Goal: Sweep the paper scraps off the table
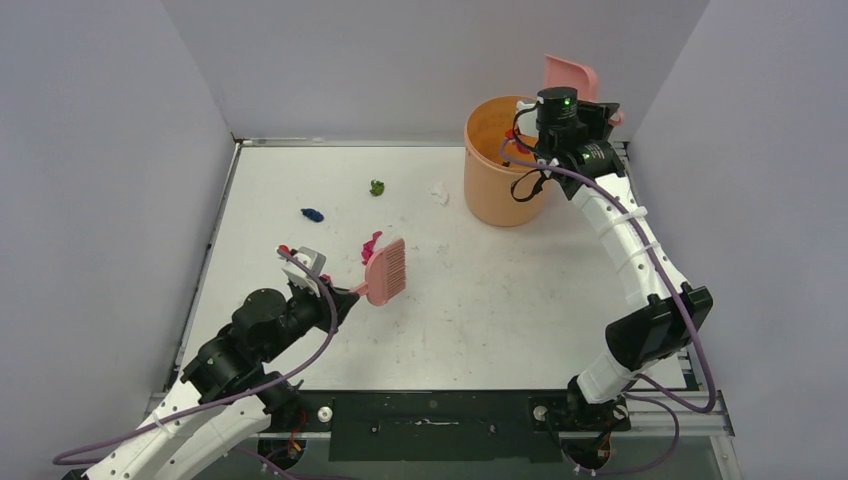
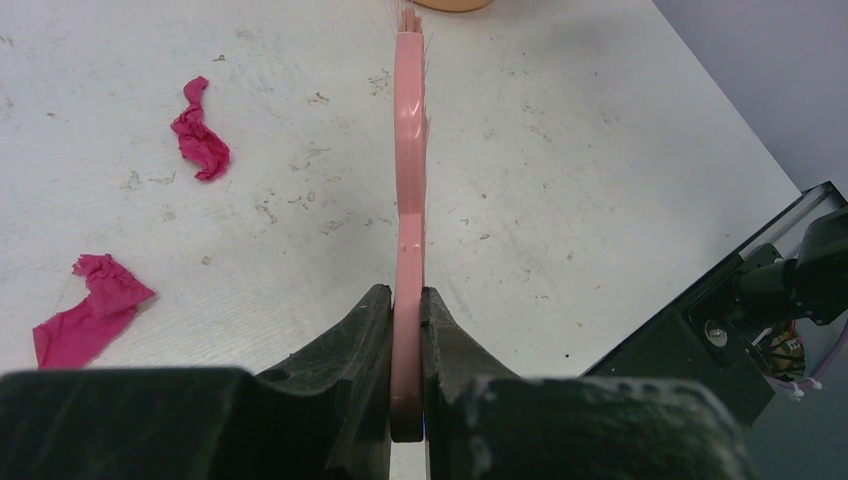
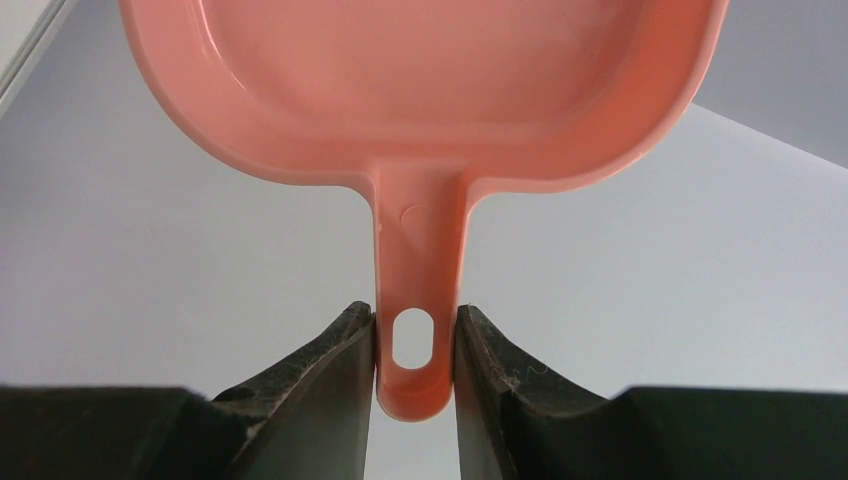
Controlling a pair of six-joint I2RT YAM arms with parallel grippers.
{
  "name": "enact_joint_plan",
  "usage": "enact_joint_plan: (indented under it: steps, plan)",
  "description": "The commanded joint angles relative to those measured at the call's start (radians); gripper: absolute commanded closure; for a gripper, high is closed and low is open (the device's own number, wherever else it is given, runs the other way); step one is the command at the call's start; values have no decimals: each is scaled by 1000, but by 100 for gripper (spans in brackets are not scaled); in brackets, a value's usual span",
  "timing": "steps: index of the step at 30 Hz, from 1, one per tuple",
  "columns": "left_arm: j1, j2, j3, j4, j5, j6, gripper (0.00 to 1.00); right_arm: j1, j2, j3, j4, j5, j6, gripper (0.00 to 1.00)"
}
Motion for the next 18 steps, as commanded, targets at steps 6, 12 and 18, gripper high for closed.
enact_joint_plan:
  steps: [6,12,18]
  plan:
    - [-8,-22,11,54,8,0,100,11,-65,0,8,78,26,95]
    - [-16,-19,9,56,8,-1,100,13,-87,58,-87,-1,160,95]
    - [-19,-6,7,59,13,-1,100,17,-134,209,-399,-283,467,95]
